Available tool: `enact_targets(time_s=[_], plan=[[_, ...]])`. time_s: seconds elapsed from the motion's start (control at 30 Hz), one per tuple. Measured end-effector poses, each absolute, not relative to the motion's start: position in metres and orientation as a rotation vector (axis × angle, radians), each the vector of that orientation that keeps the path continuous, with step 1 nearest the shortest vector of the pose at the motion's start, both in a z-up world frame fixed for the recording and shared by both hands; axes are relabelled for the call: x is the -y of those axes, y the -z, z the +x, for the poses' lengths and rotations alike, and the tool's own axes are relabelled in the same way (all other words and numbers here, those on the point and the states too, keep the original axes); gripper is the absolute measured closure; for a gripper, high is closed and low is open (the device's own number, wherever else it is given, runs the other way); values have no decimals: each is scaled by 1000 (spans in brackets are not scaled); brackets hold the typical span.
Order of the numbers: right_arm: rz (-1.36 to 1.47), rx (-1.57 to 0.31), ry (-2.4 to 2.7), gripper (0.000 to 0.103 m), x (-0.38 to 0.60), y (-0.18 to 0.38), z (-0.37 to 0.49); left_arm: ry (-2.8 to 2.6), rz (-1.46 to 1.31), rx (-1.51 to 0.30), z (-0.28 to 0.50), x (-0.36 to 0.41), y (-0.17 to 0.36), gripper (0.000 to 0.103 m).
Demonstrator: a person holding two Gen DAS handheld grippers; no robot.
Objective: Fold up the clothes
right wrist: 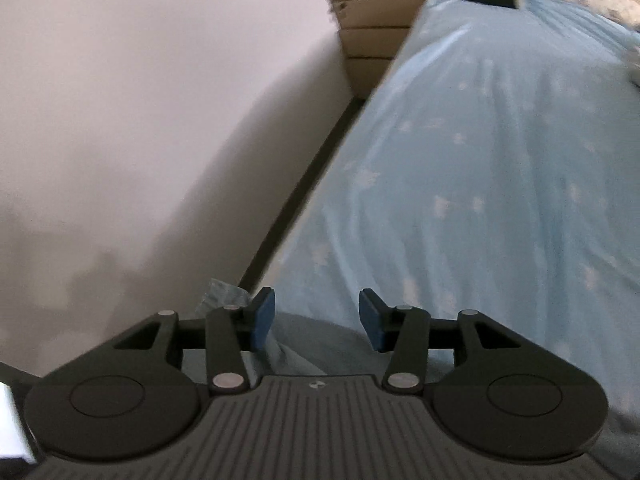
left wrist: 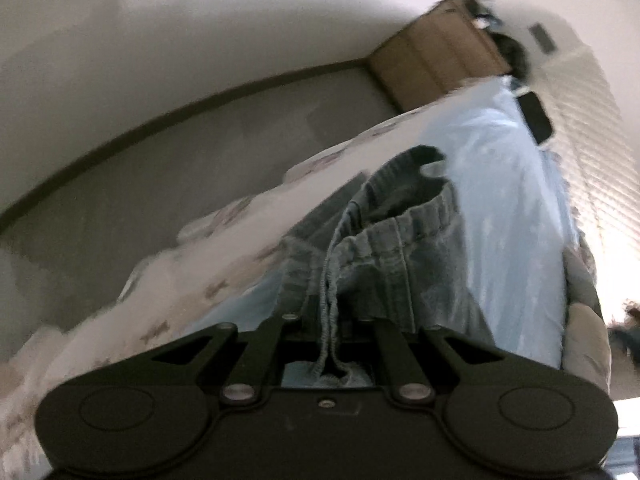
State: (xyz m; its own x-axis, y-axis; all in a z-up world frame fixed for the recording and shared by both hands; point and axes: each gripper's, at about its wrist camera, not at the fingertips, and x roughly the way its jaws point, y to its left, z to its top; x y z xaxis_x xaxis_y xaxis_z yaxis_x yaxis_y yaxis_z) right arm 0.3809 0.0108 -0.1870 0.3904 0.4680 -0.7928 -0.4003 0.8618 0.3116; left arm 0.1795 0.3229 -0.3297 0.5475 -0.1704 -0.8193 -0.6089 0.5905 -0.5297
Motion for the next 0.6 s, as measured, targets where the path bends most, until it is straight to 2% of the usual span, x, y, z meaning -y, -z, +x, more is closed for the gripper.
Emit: enact_targets(time_s=[0.1,0.23,0.37,0.6], plan=[[153,-1069,-411,52,52,190,340,-334,-951,-1022,181,-324,341,97],[263,-1116,-214,52,138,195,286,-330,-882,-1041,185,-320,330,93],[406,-1121,7,50,221,204,221,-316,-770,-1059,187,-314,313,62],[648,-1048,318,46,325,234,124,-268,-628,-1036,171,-271,266,56]])
